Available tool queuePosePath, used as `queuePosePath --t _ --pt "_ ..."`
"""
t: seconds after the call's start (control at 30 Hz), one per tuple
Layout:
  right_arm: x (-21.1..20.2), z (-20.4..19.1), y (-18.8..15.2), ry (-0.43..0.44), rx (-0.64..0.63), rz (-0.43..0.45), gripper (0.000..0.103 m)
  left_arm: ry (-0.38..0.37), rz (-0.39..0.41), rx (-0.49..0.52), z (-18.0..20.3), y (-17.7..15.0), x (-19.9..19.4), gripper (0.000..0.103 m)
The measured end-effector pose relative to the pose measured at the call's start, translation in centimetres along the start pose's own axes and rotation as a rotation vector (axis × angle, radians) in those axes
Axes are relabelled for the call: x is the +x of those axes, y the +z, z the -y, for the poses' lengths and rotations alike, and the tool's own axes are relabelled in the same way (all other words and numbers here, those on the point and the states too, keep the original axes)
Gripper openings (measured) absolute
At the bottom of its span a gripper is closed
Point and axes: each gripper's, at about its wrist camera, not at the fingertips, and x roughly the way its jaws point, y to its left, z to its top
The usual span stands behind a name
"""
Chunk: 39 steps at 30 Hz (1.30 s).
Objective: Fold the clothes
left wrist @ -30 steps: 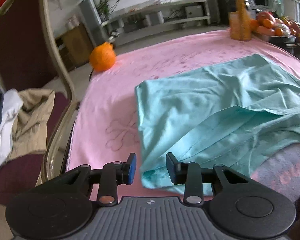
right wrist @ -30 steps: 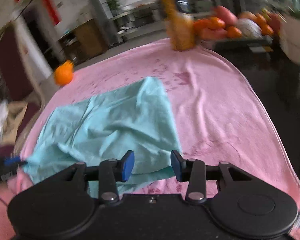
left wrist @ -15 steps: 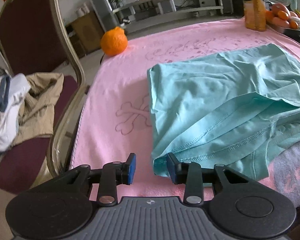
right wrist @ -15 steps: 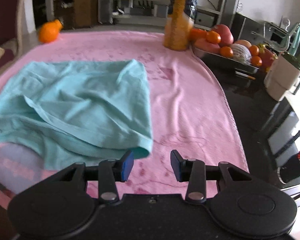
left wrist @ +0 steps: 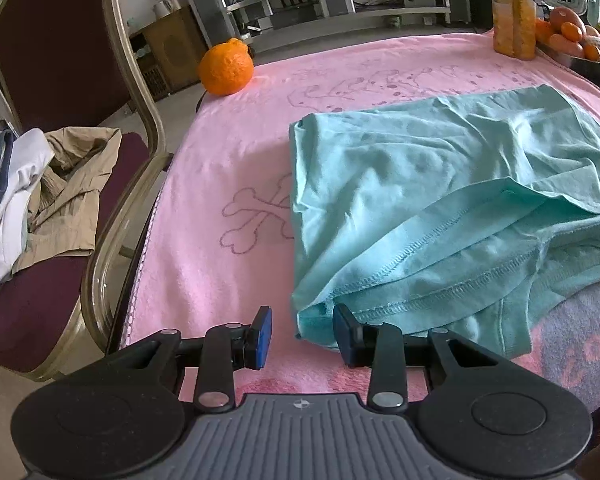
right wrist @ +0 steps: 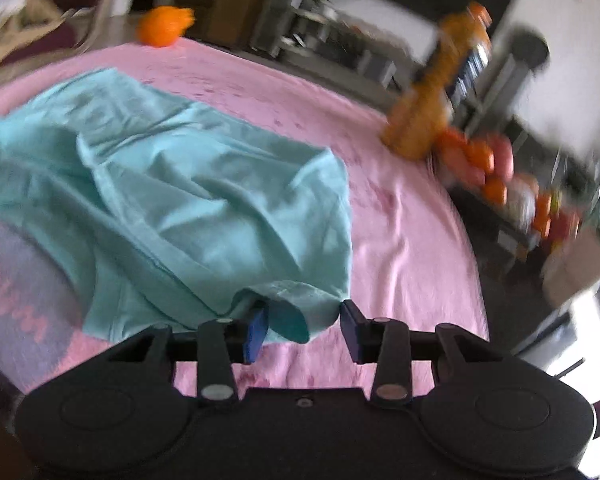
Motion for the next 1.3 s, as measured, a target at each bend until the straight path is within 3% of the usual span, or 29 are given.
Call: queuePosePath --t 0.1,0.2,0.4,0.5,0.77,1.07,1.3 --pt "-0.4 -1.3 0.0 -0.028 -0.105 0.044 0.025 0.001 0.002 0.005 0.1 0.0 0.0 0.036" --pt "-0.9 -1.3 0.0 -0.053 -0.121 0.035 0.023 -0.006 0.001 -0.020 -0.2 0.0 0.0 0.036" --pt "-0.8 3.5 -0.4 -0.110 0.159 -0.048 0.024 -0.013 -0.001 -0.042 -0.5 0.1 0.0 0.036" --pt "-1.3 4.1 -0.7 -0.052 0.198 -0.025 0.025 -0.014 0.000 -0.042 -0.5 0.2 0.0 0.036" --pt "-0.7 0.0 -0.5 -0.032 -0.039 -0.026 0.027 -0.015 0.002 -0.040 -0.5 0.2 -0.1 0.036" --pt "-0.1 -3.8 -1.1 -0.175 -0.341 0.025 0.027 0.000 0.002 -0.010 0.0 0.1 -0.1 0.036" --pt "0.1 -4.2 -1.1 -0.187 -0.416 0.031 0.038 0.007 0.000 0.003 0.3 0.0 0.0 0.036"
